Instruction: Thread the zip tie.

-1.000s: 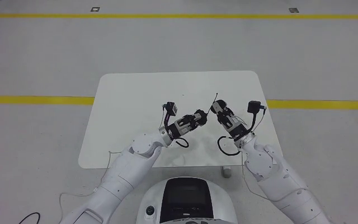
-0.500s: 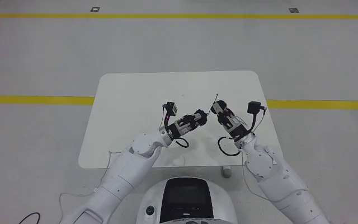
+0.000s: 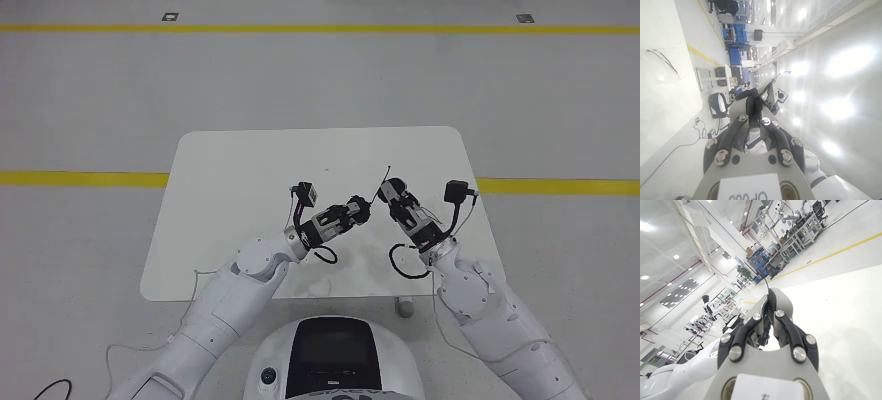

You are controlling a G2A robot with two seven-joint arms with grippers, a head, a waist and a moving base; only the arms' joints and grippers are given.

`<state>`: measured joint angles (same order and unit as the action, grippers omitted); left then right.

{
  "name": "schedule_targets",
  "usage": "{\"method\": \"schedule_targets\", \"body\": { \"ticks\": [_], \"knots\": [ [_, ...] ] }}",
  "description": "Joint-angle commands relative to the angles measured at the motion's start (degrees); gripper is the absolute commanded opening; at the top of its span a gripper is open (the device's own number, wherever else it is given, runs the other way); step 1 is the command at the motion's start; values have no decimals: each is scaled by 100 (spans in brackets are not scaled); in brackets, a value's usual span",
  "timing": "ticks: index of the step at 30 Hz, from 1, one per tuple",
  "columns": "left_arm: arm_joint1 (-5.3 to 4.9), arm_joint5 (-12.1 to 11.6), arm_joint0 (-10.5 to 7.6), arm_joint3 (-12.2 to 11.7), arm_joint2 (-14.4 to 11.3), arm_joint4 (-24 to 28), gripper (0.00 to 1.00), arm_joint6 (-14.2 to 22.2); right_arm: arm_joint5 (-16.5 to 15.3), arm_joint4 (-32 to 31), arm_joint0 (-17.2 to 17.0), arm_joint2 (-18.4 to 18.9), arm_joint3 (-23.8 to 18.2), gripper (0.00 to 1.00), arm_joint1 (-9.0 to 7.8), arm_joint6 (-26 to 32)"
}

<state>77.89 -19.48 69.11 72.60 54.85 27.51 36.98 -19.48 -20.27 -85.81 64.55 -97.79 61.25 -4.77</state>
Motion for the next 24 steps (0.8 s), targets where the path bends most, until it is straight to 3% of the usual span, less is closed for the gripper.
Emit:
{"method": "schedule_targets", "body": {
  "ticks": [1, 24],
  "knots": [
    [0, 0, 0, 0, 0, 0, 0, 0, 0, -7, -18, 13, -21, 0, -2, 5],
    [0, 0, 0, 0, 0, 0, 0, 0, 0, 2, 27, -22, 66, 0, 39, 12]
  ]
}}
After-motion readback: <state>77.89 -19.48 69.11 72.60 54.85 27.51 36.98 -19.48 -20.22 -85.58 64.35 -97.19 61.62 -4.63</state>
